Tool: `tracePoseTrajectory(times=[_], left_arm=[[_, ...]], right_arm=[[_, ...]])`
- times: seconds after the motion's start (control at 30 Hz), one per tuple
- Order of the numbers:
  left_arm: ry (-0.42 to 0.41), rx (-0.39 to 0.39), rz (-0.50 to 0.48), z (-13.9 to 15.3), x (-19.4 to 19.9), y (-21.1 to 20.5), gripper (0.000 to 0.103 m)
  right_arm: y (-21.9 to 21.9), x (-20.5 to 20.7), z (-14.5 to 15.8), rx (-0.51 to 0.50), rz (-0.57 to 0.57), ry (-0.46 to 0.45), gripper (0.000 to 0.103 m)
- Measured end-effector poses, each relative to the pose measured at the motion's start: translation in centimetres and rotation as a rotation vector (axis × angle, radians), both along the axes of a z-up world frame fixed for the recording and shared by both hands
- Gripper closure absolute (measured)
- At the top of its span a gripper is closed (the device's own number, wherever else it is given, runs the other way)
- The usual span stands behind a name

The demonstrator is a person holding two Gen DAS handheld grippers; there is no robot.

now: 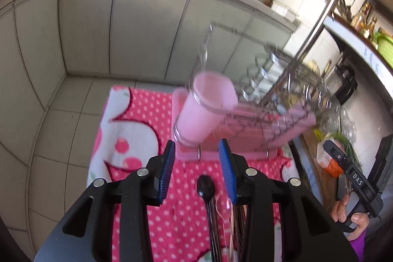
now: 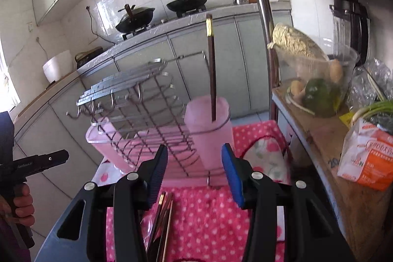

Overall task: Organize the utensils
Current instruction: 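Lower the left tool and grasp the black plastic spoon by its handle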

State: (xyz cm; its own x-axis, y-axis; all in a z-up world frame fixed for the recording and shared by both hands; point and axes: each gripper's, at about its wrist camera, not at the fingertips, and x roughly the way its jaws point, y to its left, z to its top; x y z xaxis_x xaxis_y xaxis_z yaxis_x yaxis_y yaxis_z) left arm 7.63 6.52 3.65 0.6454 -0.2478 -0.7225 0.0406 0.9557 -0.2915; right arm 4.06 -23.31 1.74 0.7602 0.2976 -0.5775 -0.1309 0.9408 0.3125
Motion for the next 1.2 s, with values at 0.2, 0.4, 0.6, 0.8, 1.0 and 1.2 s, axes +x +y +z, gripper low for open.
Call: tracePoseTrajectory(times=[0.2,0.4,0.6,0.8,1.0,1.2], left_arm=[[0.157,-0.034,-0.049,-6.1,-0.8,-1.9,0.066],[0.298,-0.062,-0.097,-11.2,-1.4,-3.1,0.072],[0.343,0.012,-0.141,-13.7,-1.6,-5.0,0.081],[0.353,0.065,-0.156,-14.7,-1.3,-6.4,0.083],[0.344,0.158,-0.173,-15.1,-0.6,-8.8,0.083],[0.34,0.145,-0.133,-14.9,0.1,-8.6,0.097]], right_arm=[[1.4,-0.9,-4.5,0.031,0.064,0.151,0.067],[1.9,-1.3,-8.5,0.096,0.113,0.307,0.088],[2.1,-1.4,-9.3,0.104,0.126,0.334,0.089],[2.0,-1.4,-9.2,0.103,0.131,0.33,0.089],[2.2,-1.0,-9.5,0.109,0.144,0.345,0.089],[2.9,-0.9,-9.8,0.098,0.165,0.359,0.089]])
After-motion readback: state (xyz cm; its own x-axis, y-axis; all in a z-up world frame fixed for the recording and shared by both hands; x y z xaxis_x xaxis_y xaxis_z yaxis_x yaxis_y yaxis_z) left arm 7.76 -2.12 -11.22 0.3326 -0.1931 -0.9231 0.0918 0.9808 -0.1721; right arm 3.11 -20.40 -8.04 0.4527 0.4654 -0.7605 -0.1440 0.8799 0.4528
